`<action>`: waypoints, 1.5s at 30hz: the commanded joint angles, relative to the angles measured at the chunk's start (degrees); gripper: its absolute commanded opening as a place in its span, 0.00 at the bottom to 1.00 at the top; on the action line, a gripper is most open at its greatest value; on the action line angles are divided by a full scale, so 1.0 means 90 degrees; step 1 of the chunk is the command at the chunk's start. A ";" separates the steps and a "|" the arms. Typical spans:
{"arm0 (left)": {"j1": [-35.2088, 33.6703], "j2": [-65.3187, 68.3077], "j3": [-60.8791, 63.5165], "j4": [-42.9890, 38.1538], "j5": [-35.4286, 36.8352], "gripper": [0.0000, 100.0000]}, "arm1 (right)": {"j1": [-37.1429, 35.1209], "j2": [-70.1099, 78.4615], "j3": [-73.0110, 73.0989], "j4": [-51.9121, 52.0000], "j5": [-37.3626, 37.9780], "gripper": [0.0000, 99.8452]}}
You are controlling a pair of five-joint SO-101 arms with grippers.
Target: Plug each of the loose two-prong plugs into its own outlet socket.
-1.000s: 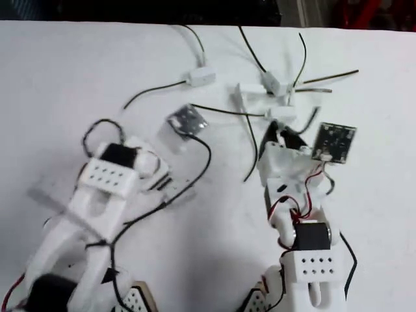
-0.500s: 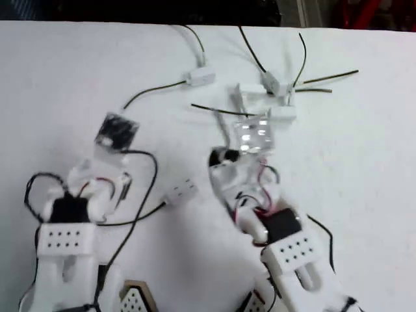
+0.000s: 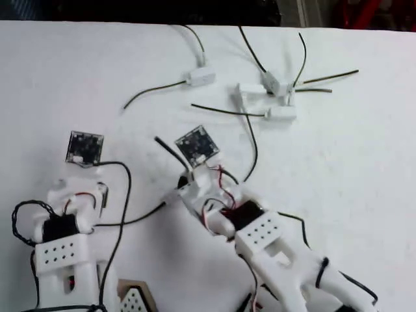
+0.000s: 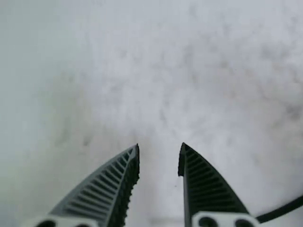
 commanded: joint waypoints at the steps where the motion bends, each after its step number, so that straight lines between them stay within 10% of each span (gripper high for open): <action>1: -0.0073 -0.0171 -0.0010 -0.0156 0.0059 0.15 | -0.0034 0.0298 -0.0371 -0.0269 0.0088 0.02; 45: -0.0083 -0.0171 0.0029 -0.0156 0.0039 0.15 | 0.0220 0.1353 -0.0293 -0.0278 0.0400 0.02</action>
